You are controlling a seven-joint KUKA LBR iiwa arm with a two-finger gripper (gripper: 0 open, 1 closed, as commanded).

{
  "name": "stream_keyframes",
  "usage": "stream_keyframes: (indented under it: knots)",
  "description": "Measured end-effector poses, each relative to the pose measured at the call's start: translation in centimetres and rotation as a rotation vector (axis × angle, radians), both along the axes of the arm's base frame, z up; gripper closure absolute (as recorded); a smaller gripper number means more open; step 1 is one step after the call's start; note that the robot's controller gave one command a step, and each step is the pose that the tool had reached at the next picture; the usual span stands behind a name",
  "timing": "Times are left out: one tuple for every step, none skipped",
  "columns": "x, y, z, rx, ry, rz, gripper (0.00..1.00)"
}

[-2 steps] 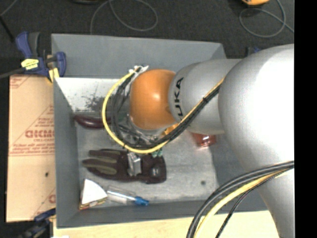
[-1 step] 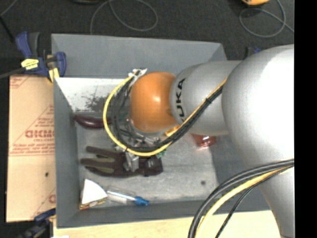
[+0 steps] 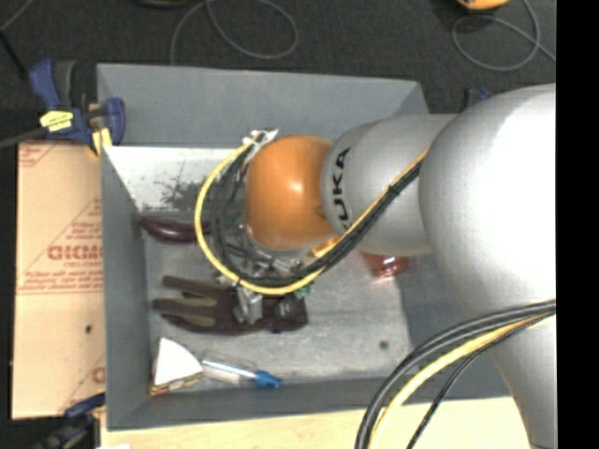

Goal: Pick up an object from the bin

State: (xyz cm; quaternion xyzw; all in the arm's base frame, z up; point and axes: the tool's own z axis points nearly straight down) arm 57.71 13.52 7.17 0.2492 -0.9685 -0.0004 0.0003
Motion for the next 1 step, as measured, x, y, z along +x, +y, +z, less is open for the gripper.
stream_keyframes:
  knots:
    - [-1.32, 0.19, 15.52, 0.001, -0.007, 0.036, 1.00]
